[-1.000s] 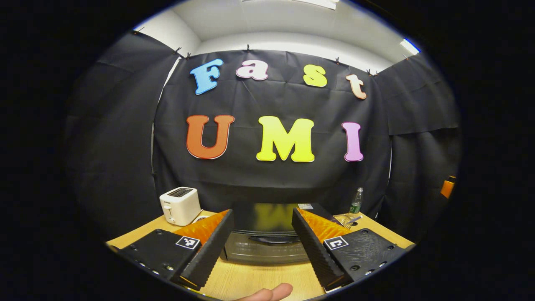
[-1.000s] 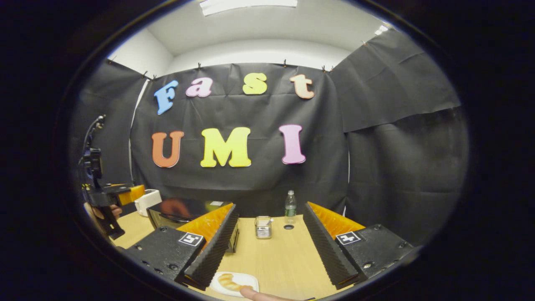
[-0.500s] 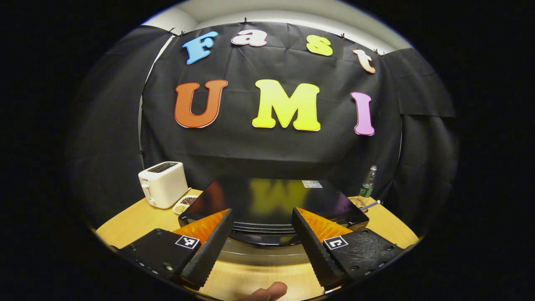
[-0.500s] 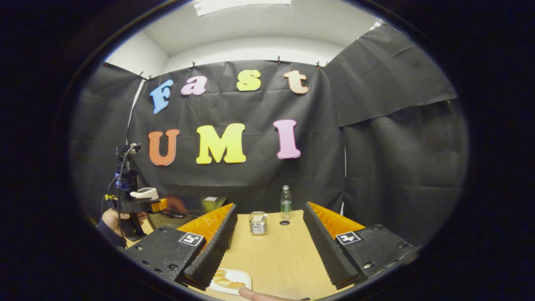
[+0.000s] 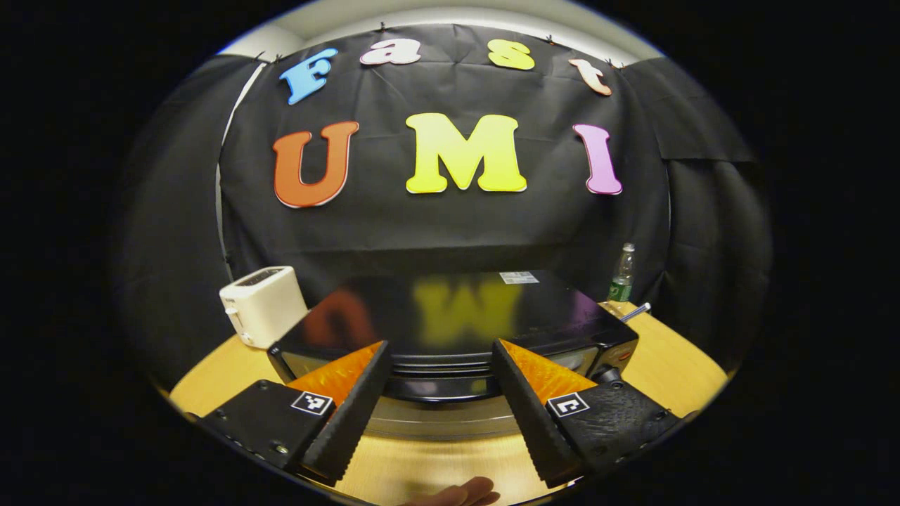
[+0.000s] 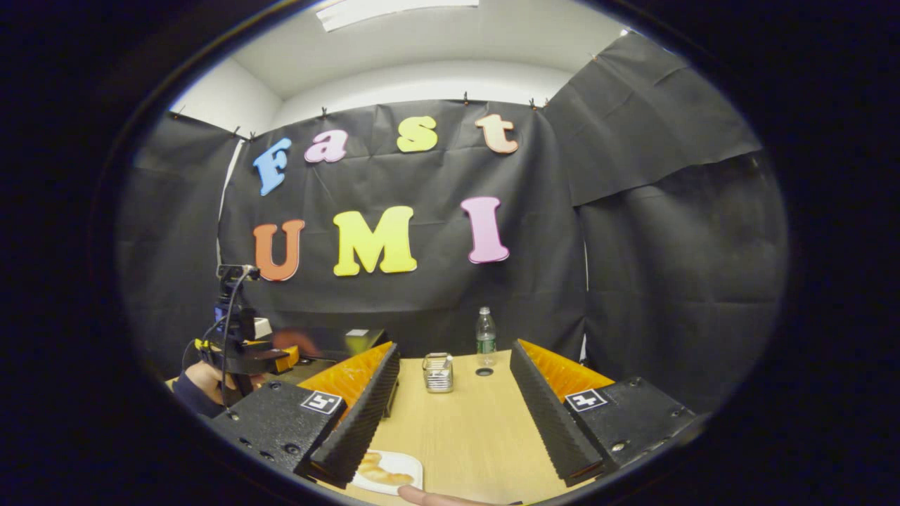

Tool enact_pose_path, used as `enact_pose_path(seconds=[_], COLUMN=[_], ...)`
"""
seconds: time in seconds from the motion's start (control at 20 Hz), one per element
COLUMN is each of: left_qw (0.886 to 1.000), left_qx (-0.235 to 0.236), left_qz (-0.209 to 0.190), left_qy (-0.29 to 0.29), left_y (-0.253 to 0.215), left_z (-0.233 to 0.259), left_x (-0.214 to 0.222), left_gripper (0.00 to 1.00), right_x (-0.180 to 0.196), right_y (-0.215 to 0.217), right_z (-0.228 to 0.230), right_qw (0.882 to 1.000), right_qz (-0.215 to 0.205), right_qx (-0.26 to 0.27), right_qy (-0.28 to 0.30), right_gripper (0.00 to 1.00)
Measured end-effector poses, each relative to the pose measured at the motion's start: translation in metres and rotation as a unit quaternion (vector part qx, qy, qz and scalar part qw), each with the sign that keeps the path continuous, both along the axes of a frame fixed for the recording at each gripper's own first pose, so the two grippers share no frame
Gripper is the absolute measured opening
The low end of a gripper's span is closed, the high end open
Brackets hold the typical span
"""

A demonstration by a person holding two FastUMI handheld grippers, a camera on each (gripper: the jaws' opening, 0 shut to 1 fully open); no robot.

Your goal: Open the electric oven with the left hand, put the food in, and close the electric oven.

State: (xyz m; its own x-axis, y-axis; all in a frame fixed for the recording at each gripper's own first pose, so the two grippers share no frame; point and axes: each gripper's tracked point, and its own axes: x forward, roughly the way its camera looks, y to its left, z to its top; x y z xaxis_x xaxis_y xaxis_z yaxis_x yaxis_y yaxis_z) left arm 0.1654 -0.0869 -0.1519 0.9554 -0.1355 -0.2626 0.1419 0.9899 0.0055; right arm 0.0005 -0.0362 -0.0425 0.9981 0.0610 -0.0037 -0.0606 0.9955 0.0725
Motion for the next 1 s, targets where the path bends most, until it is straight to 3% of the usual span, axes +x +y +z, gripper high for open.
enact_pose_path(seconds=[0.6,1.0], left_qw=[0.999,0.998], left_qx=[0.024,0.009], left_qz=[-0.005,0.002], left_qy=[0.023,0.056], left_y=[0.005,0.008], left_z=[-0.013,-0.044], left_x=[-0.063,-0.11], left_gripper=[0.96,0.96], right_x=[0.003,-0.002], right_y=[0.018,0.036], right_z=[-0.022,-0.039], right_qw=[0.999,0.998], right_qz=[0.015,0.029], right_qx=[-0.012,-0.035], right_qy=[0.028,0.047], right_gripper=[0.96,1.0])
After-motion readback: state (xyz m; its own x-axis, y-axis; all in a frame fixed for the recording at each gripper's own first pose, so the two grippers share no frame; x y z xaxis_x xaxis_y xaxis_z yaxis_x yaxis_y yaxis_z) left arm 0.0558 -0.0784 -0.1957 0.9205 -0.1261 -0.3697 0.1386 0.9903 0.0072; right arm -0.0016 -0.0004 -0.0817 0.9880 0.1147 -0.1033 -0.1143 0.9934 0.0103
